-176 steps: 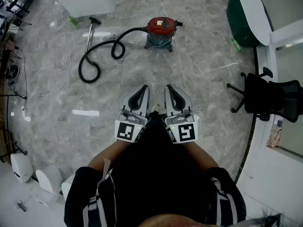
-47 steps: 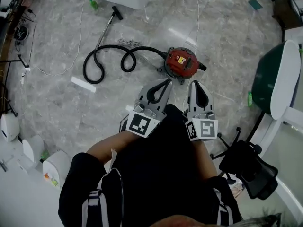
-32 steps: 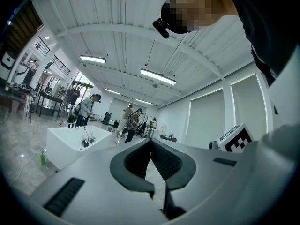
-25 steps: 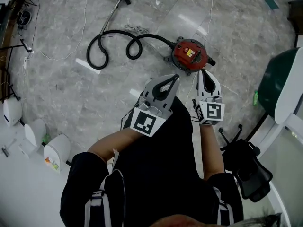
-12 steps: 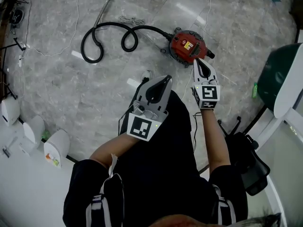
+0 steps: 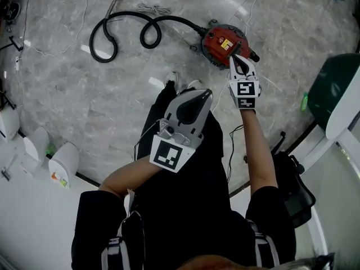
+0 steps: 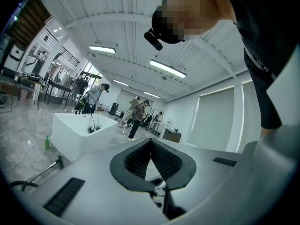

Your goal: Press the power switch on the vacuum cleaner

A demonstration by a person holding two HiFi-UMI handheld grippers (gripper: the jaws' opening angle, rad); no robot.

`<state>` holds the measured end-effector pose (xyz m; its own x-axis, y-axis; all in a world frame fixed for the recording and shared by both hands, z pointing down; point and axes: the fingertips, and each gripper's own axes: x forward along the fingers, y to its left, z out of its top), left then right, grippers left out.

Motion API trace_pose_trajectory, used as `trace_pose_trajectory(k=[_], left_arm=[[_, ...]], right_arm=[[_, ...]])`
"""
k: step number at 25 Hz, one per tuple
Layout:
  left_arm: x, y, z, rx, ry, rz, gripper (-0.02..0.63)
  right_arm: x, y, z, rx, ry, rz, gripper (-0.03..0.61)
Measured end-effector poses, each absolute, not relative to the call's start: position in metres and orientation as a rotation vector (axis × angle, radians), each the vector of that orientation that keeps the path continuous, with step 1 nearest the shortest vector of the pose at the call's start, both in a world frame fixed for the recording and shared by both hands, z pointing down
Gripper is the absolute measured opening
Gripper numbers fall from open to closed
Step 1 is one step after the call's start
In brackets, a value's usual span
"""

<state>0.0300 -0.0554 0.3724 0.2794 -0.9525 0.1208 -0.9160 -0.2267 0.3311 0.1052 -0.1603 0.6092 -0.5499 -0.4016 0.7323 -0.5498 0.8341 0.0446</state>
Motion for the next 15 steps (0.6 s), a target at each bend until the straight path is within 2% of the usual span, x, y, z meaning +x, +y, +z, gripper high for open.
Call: trace_pose_trajectory(k=[15], left_arm=[[0.029, -0.062, 0.395, 2.254, -1.712, -0.131, 0.018]], right_arm=[[0.128, -0.184, 0.721, 0.506, -2.068, 0.11, 0.02]])
